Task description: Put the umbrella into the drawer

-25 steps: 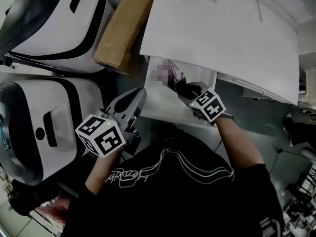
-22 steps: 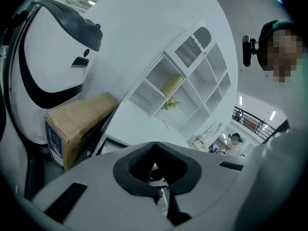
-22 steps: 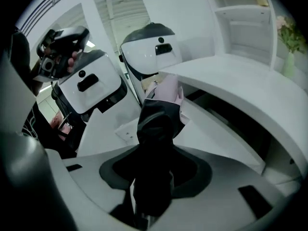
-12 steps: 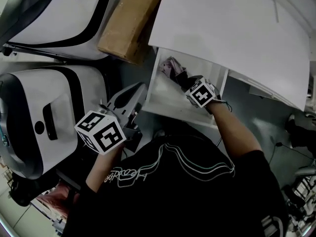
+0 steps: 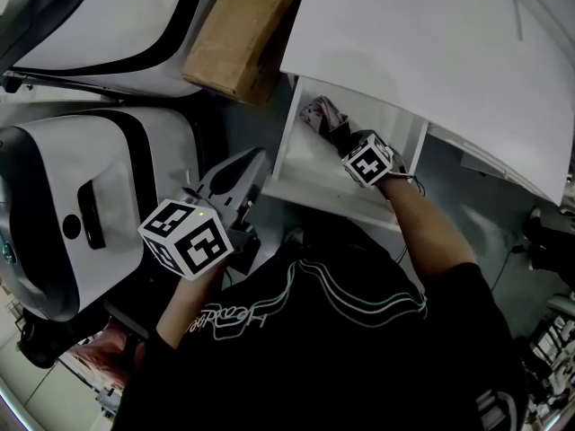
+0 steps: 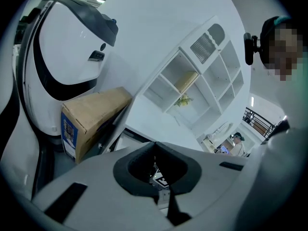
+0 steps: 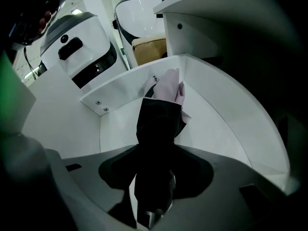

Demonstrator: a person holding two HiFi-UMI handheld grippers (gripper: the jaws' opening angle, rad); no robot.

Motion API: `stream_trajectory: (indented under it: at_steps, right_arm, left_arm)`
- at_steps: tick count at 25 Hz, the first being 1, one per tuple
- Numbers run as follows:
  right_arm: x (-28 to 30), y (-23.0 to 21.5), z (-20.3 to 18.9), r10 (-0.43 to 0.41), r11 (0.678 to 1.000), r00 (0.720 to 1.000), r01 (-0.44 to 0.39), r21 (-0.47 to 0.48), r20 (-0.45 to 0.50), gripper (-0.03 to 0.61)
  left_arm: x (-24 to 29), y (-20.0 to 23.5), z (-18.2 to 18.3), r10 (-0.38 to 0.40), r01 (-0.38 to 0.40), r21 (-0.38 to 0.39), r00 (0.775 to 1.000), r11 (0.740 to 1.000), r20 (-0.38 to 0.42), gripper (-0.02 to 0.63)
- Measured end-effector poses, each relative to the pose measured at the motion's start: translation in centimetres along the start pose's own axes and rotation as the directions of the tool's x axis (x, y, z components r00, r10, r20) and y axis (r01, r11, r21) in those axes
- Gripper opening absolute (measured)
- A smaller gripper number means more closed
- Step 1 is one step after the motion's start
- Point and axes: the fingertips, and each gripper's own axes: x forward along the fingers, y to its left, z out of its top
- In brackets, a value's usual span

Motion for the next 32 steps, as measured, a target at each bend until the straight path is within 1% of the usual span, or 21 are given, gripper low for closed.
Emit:
stream_trajectory:
  at_steps: [2, 4, 7, 10, 12, 14, 15, 17, 18, 20, 21, 23, 25, 28, 29, 30, 31, 32]
  right_arm:
    - [0.1, 0.0, 0.0, -0.015, 1.000, 1.000, 0.015, -0.006, -0.010, 0.209]
    - [0.1, 0.1, 0.2, -0.017, 1.000, 0.999, 0.017, 0.007, -0.028, 0.215]
    - [-0.2, 0.1, 0.2, -0.028, 0.999, 0.998, 0.030, 0.021, -0.048, 0.235]
    - [-1.3, 0.0, 0.0, -0.046, 0.997, 0.998, 0.048, 0.058, -0.042, 0.249]
    - [-2.8, 0.0, 0.0, -0.063, 0.994, 0.998, 0.064, 0.086, -0.020, 0.253]
    - [-4.6, 0.4, 0.0, -0.061, 0.988, 0.998, 0.056, 0.141, 0.027, 0.253]
    - [-5.9, 0.7, 0.4, -0.057, 0.983, 0.996, 0.043, 0.176, 0.074, 0.253]
    - [-9.2, 1.4, 1.8, -0.058, 0.966, 0.979, 0.006, 0.258, 0.196, 0.252]
    - [-11.2, 1.8, 2.5, -0.066, 0.954, 0.963, -0.016, 0.299, 0.261, 0.252]
    - [-15.5, 3.1, 4.1, -0.080, 0.933, 0.917, -0.069, 0.354, 0.390, 0.252]
    - [-17.7, 4.1, 4.9, -0.084, 0.927, 0.888, -0.097, 0.361, 0.452, 0.252]
    - [-22.3, 6.9, 6.3, -0.087, 0.926, 0.820, -0.143, 0.349, 0.566, 0.252]
    - [-27.0, 10.2, 7.3, -0.072, 0.932, 0.740, -0.190, 0.310, 0.668, 0.250]
    - [-33.5, 14.9, 8.2, -0.020, 0.938, 0.594, -0.268, 0.221, 0.804, 0.250]
    - [-35.1, 16.2, 8.2, -0.010, 0.938, 0.551, -0.285, 0.199, 0.834, 0.250]
    - [-36.5, 17.2, 8.0, -0.011, 0.938, 0.518, -0.291, 0.188, 0.855, 0.247]
    - [-37.5, 18.0, 7.7, -0.023, 0.940, 0.495, -0.285, 0.188, 0.869, 0.220]
    - [-38.4, 18.6, 7.3, -0.042, 0.944, 0.478, -0.270, 0.192, 0.877, 0.151]
  left_arm:
    - [-0.2, 0.2, 0.0, 0.003, -0.003, 0.001, 1.000, 1.000, 0.008, 0.020]
    - [-0.4, 0.5, 0.1, 0.010, -0.010, 0.004, 1.000, 1.000, 0.022, 0.020]
    - [-0.7, 0.4, 0.0, 0.017, -0.017, 0.008, 1.000, 1.000, 0.018, 0.020]
    - [-1.2, -0.2, -0.2, -0.002, 0.001, 0.023, 1.000, 1.000, 0.023, 0.020]
    - [-1.6, -0.5, -0.4, -0.018, 0.017, 0.031, 0.999, 0.999, 0.031, 0.020]
    - [-2.3, -0.8, -0.7, -0.027, 0.026, 0.036, 0.999, 0.999, 0.030, 0.020]
    - [-2.7, -1.0, -0.8, -0.031, 0.030, 0.038, 0.999, 0.999, 0.029, 0.020]
    - [-3.5, -1.4, -1.1, -0.048, 0.046, 0.046, 0.998, 0.998, 0.033, 0.020]
    - [-3.9, -1.7, -1.2, -0.061, 0.059, 0.052, 0.997, 0.997, 0.039, 0.020]
    - [-4.7, -2.6, -1.5, -0.089, 0.085, 0.069, 0.995, 0.994, 0.052, 0.020]
    - [-5.2, -3.1, -1.7, -0.103, 0.098, 0.079, 0.993, 0.992, 0.057, 0.020]
    - [-6.3, -4.3, -2.3, -0.130, 0.124, 0.100, 0.990, 0.987, 0.061, 0.020]
    - [-7.7, -5.7, -2.8, -0.164, 0.155, 0.123, 0.984, 0.980, 0.065, 0.020]
    - [-9.6, -8.1, -3.1, -0.225, 0.210, 0.169, 0.972, 0.963, 0.074, 0.020]
    - [-10.2, -8.9, -3.2, -0.244, 0.227, 0.183, 0.967, 0.956, 0.073, 0.020]
    - [-10.8, -9.7, -3.4, -0.261, 0.243, 0.198, 0.963, 0.950, 0.071, 0.020]
    - [-11.4, -10.5, -3.6, -0.277, 0.257, 0.213, 0.958, 0.943, 0.069, 0.020]
    - [-12.0, -11.3, -3.7, -0.290, 0.268, 0.229, 0.955, 0.936, 0.067, 0.020]
